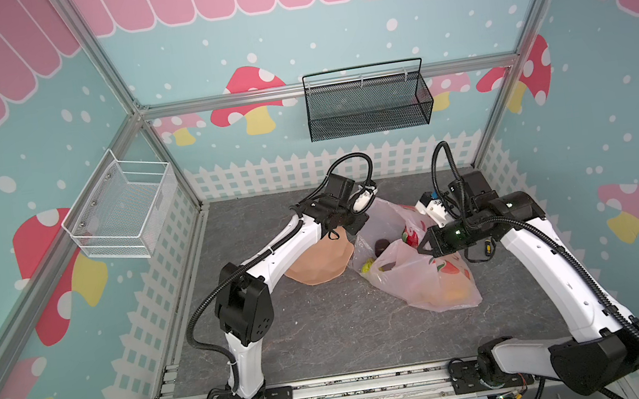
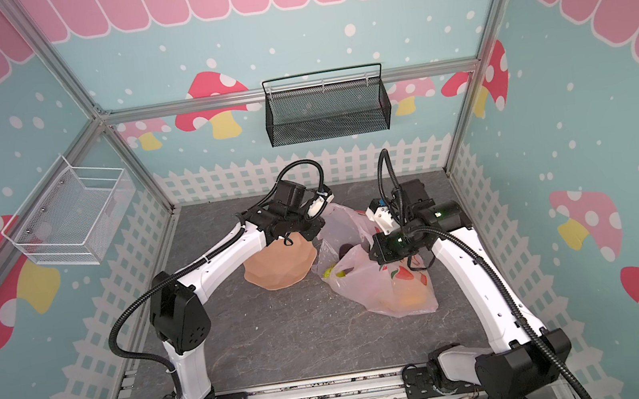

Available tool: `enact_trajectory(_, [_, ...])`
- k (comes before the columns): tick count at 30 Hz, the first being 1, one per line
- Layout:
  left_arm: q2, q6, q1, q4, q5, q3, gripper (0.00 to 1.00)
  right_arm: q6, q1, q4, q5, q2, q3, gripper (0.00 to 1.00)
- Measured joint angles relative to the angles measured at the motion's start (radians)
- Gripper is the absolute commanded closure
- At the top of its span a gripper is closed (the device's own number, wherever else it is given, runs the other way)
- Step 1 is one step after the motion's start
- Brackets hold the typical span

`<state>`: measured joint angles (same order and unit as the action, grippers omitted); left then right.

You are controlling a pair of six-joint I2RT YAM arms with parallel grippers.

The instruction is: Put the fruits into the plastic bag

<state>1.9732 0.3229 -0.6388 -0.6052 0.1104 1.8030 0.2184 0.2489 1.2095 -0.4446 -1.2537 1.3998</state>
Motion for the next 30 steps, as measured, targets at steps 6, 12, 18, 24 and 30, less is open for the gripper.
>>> enact_trajectory(6, [-0.054,-0.053,-0.018,0.001,0.024,-0.04,1.0,0.038,0.0,0.006,0.044,0.063,-0.081,1.0])
enact_trajectory(12, [-0.086,-0.117,-0.051,0.0,0.05,-0.06,1.0,0.095,0.0,0.003,0.098,0.155,-0.138,1.0])
enact_trajectory(18, [-0.09,-0.177,-0.065,-0.004,0.087,-0.076,1.0,0.172,0.0,0.0,0.15,0.213,-0.163,0.89])
enact_trajectory(24, [-0.09,-0.243,-0.069,-0.004,0.15,-0.076,1.0,0.273,0.0,-0.018,0.175,0.258,-0.116,0.69])
enact_trajectory(30, [-0.09,-0.276,-0.071,-0.004,0.183,-0.076,1.0,0.322,0.0,-0.035,0.171,0.297,-0.063,0.45])
